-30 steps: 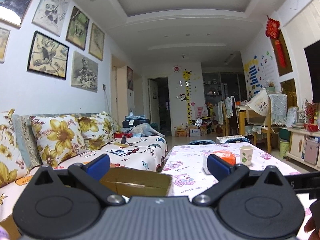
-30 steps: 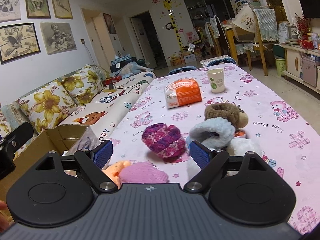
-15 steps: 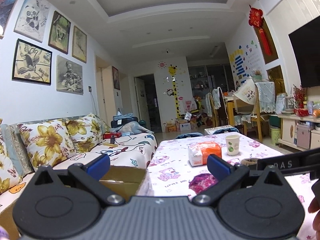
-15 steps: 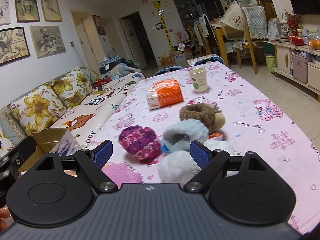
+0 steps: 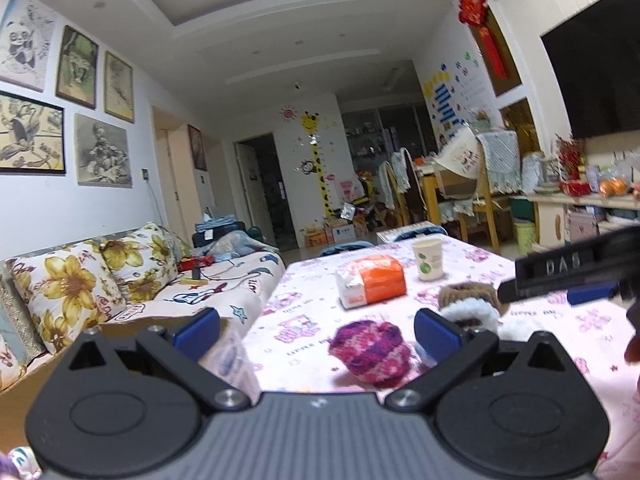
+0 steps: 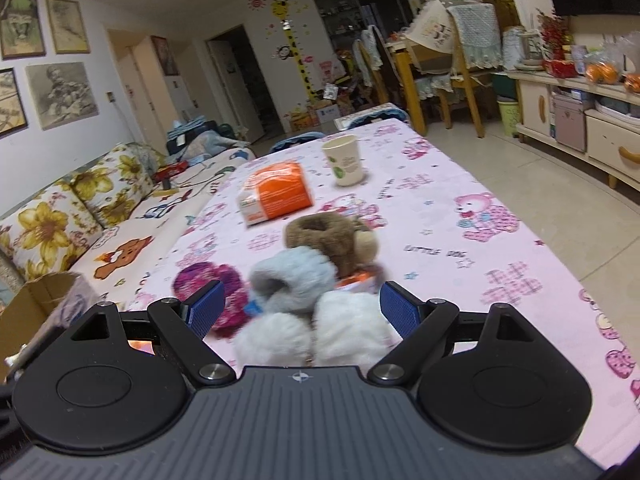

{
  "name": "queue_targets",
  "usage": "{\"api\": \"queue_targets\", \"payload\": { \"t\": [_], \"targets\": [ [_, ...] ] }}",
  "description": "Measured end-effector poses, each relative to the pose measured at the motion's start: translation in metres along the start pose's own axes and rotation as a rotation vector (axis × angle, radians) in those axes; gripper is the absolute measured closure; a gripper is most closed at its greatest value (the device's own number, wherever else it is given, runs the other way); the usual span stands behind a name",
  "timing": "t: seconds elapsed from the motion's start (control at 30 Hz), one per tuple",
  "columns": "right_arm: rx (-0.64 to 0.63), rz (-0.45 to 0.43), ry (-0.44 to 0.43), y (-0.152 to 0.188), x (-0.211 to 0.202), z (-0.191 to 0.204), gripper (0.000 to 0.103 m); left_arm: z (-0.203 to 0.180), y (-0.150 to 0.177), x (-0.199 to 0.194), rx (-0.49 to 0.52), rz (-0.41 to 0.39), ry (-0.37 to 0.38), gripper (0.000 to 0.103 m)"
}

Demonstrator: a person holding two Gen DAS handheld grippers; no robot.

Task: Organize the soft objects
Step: 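Move both grippers back to the white fluffy slippers on the table, then grasp a white fluffy slipper with the right gripper while the left grasps the white pompom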

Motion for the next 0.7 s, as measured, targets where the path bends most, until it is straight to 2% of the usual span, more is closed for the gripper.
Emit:
{"api": "queue_targets", "payload": {
  "t": [0.37, 0.57, 0.7],
  "targets": [
    [0.041, 0.032, 0.073, 0.008, 0.009, -0.029, 0.000, -0.043, 0.024, 0.013, 0.080, 0.069, 0.080, 0.001],
    [0.035, 0.077, 0.031, 0.013, 0.024, -0.029, 0.000, -0.061, 0.042, 0.031, 0.087, 0.151, 0.111, 0.001],
    [0.049, 0.129, -0.005, 0.023, 0.034, -0.027, 0.000, -0.071, 0.049, 0.041, 0.099, 0.177, 0.140, 0.001]
  ]
}}
Point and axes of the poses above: each gripper's, at about its wrist camera, not at the fingertips, and x roughly the way its jaws point, z to its left, y to its underside, the point moved 8 cm from there along x, roughly the way its jaws point, and after that the axes turned 11 degrees about -x, right-handed, at the moved point
